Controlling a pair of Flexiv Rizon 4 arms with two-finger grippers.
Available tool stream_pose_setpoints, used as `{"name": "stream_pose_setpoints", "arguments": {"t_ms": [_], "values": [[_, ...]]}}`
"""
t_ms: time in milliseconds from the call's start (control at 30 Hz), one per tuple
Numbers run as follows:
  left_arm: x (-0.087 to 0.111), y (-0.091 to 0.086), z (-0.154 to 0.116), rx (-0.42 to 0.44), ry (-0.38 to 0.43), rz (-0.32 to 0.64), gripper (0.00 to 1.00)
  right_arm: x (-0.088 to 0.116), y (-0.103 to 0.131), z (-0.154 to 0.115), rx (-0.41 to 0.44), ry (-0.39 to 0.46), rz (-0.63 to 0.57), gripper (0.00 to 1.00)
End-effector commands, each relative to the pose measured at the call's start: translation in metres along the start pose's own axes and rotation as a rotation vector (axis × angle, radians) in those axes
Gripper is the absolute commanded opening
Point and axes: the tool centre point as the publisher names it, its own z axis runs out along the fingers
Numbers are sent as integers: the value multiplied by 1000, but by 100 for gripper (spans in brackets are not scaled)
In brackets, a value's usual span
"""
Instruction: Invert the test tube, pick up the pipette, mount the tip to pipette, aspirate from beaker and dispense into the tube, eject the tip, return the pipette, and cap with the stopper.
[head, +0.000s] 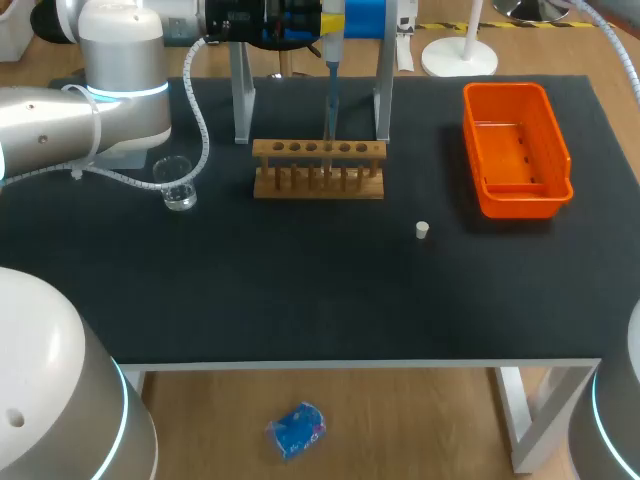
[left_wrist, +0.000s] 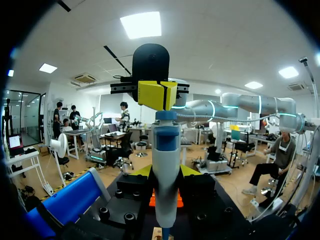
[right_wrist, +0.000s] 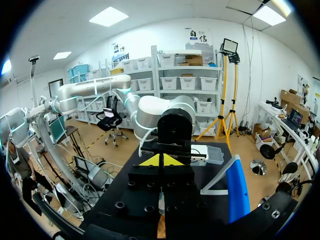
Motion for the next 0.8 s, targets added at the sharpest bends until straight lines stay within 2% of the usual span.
{"name": "stream_pose_setpoints", "arguments": {"t_ms": [33, 333, 800], "values": [[0, -4, 0, 3, -2, 1, 0, 0, -6, 2, -1, 2, 2, 0], [0, -4, 0, 3, -2, 1, 0, 0, -6, 3, -3, 3, 5, 0], [0, -4, 0, 3, -2, 1, 0, -2, 12, -3, -5, -14, -39, 0]]}}
